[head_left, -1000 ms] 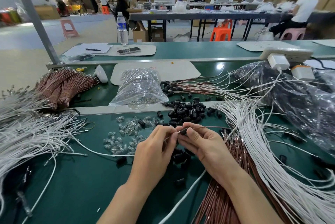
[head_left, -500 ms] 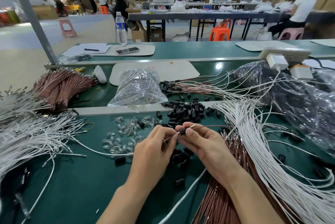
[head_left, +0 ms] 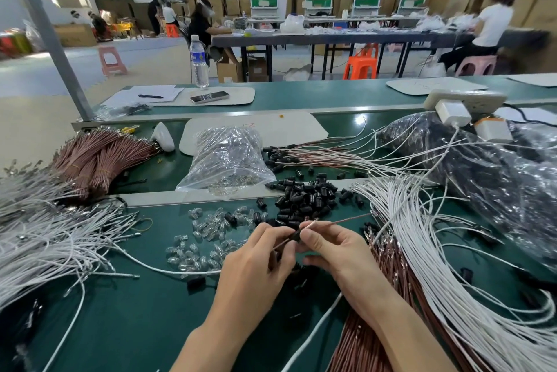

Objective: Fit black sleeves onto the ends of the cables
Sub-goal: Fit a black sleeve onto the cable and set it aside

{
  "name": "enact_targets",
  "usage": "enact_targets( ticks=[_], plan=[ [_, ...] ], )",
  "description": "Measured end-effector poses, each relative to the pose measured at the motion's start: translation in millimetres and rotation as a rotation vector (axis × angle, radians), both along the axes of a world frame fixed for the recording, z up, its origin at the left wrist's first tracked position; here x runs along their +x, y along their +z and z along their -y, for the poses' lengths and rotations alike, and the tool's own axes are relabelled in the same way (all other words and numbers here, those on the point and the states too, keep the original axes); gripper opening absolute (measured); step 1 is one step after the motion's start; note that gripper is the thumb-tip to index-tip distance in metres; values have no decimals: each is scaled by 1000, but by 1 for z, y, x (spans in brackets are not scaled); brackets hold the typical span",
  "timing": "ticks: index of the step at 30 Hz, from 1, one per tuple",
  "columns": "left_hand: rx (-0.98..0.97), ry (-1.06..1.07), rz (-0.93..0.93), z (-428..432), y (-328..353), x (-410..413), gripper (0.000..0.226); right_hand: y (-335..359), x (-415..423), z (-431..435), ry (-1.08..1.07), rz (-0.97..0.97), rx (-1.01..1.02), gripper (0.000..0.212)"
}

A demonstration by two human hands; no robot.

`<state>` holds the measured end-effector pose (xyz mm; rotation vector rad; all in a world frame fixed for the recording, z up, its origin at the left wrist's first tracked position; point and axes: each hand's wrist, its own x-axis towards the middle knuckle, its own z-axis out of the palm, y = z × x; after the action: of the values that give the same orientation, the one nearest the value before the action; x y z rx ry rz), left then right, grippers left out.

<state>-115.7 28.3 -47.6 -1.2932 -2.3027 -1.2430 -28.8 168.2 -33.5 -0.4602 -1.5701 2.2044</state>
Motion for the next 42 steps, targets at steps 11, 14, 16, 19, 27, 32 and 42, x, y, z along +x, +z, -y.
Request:
enact_targets(
  ticks=[11, 14, 16, 19, 27, 32, 42],
  plan=[
    [31, -9, -9, -3, -3, -2, 20, 2, -1, -1, -39, 6, -5, 25],
    [32, 6, -23, -2, -3, -3, 21, 4, 1, -9, -122, -21, -54, 24],
    [41, 11, -29, 0, -2, -5, 21, 6, 5, -17, -174, -63, -131, 16],
    [51, 21, -40, 3, 0, -8, 23, 9, 11, -28, -234, -129, -245, 14],
    [89, 163, -217, 17, 4, -28, 18, 11, 24, -48, -360, -250, -444, 19],
    [199, 296, -244, 30, 3, -45, 22, 11, 32, -61, -446, -418, -627, 17],
    [566, 211, 446, 15, 14, -27, 10, 11, 27, -47, -54, -417, -495, 36]
  ],
)
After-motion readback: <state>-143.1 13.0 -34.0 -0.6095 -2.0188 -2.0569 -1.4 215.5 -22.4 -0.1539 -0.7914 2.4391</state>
